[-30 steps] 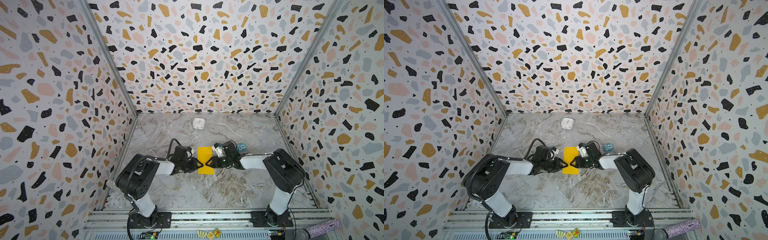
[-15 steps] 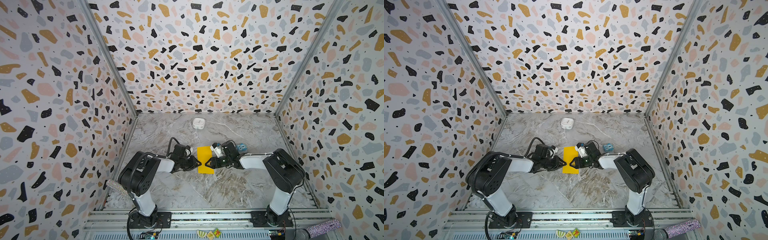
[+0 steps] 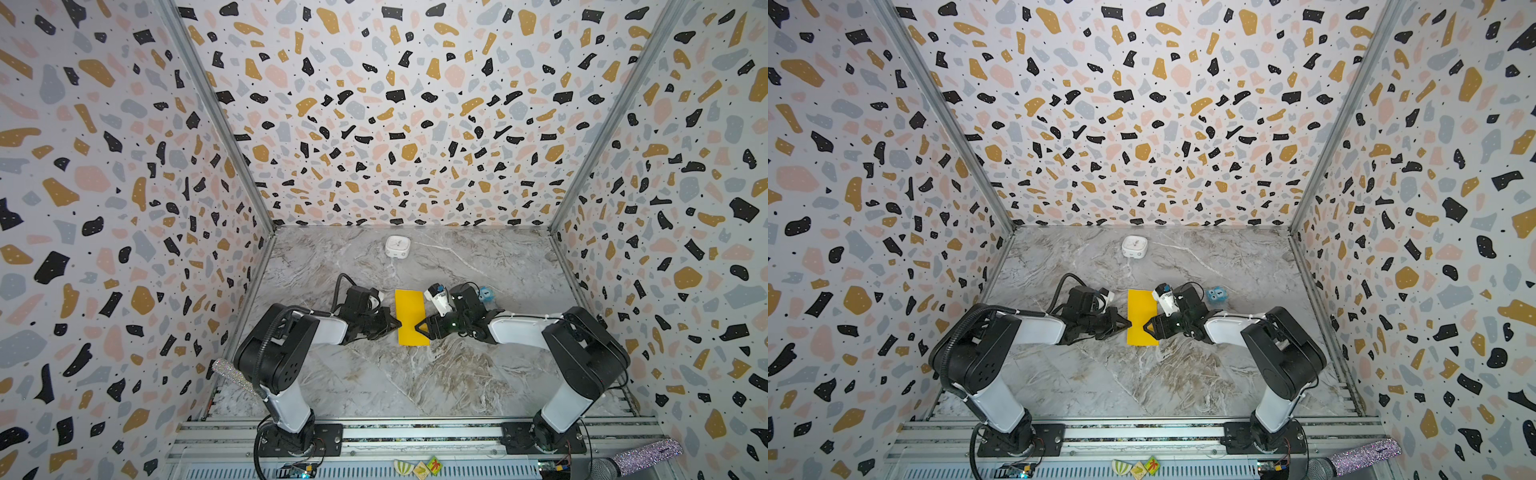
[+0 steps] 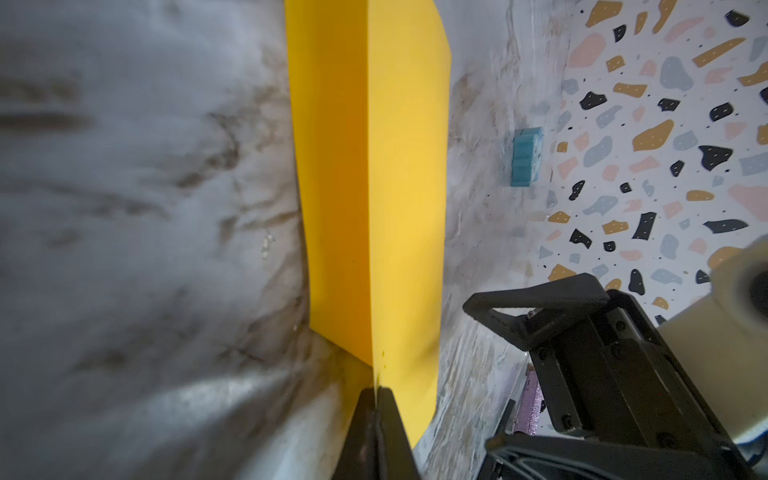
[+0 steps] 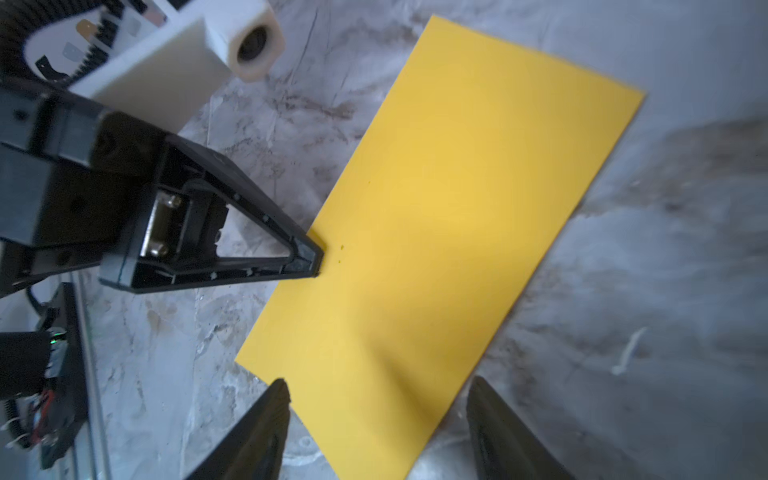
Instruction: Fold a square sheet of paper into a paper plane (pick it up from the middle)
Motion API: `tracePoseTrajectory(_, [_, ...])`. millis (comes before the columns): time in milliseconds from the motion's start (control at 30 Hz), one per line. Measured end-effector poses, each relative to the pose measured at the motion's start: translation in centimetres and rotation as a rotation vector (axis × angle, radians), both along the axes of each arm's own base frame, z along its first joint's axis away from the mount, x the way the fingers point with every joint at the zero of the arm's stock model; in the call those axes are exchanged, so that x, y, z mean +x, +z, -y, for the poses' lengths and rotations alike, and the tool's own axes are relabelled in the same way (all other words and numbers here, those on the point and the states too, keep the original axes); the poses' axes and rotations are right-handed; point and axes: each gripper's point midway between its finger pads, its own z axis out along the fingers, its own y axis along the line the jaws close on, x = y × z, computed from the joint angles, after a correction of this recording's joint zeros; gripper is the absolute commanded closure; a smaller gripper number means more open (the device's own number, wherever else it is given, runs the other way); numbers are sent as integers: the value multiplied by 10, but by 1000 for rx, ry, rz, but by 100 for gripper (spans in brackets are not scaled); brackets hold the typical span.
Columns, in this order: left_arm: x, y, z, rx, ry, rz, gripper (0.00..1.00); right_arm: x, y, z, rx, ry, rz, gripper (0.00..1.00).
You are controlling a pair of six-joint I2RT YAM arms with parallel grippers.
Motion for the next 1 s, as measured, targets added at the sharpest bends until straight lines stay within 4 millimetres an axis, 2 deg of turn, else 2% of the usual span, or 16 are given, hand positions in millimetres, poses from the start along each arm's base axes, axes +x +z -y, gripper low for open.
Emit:
tracePoseTrajectory(167, [2,18,0,-38,42,-4,97,-4,25,-10,-3,57,238,33])
tracePoseTrajectory(333, [-1,17,-2,-57,88,-59,98,-37,20,-26,-52,186,453,34])
tracePoseTrajectory(400, [-2,16,-3,-62,107,-84,98,-44,19,-32,-68,226,508,34])
tracePoseTrajectory(567, [-2,18,-3,-82,138,-115,98,-44,15,-42,-121,272,636,38])
tracePoseTrajectory(767, [1,25,-3,-96,155,-113,98,-42,-9,-46,-218,303,688,41])
tracePoseTrajectory(1000, [1,25,-4,-96,160,-114,97,-34,-6,-47,-242,281,745,55])
